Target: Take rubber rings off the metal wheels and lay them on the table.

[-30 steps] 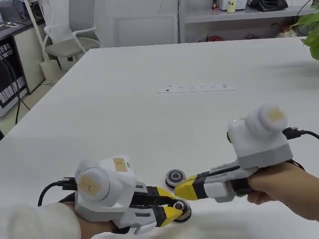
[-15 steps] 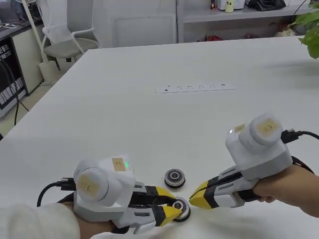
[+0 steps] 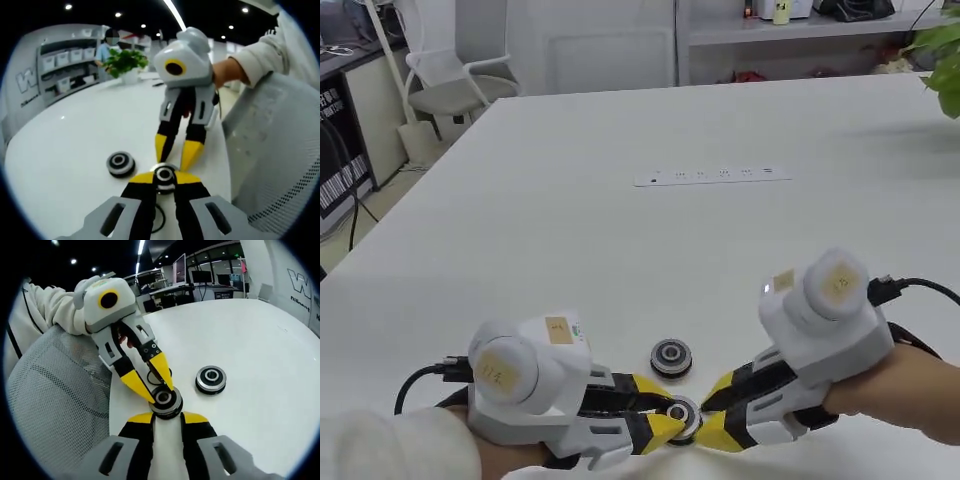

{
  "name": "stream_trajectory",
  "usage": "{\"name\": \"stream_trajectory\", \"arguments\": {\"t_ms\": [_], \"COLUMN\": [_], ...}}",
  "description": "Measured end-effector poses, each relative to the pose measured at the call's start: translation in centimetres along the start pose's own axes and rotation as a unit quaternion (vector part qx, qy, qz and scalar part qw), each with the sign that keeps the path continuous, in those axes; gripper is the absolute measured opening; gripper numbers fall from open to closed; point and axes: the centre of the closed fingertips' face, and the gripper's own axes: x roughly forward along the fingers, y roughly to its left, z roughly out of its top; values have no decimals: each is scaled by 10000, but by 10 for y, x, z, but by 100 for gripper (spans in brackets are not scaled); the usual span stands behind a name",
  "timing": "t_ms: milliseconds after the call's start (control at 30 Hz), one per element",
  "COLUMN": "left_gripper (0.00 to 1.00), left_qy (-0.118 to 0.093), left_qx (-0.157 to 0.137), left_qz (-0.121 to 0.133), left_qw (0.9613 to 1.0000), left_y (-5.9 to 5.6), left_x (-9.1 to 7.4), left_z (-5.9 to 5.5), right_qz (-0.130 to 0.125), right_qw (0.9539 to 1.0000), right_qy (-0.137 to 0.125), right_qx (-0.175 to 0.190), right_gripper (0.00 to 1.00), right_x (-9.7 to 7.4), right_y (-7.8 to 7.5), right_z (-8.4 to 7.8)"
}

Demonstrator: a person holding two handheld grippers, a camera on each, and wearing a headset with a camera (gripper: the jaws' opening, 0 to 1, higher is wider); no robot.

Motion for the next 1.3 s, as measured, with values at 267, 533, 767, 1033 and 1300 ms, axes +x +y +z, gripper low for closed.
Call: {"name": "stream_trajectory", "arguments": {"t_ms": [267,533,767,1033,1300], "left_gripper": [14,14,14,14,14], "left_qy": [6,26,35,34,36], "left_qx": [-27,-38,-17,-16,16], "left_qz": [4,14,10,12,18], "left_qw": [10000,10000,10000,10000,10000], "left_y": [0,1,1,1,1], "left_x": [0,-1,-1,-1,-1], "left_z": [-1,-1,-1,-1,-1], "right_qz": [-21,-133,-178,-158,-83], "right_qw": [9997,9995,9986,9952,9922], "right_qy": [35,15,4,-200,-333], "right_qx": [-256,-282,504,949,1202], "right_gripper": [10,0,0,0,0], "right_x": [1,0,0,-8,-10], "right_y": [-2,-6,-10,-14,-12], "right_z": [-2,0,-1,5,8]}}
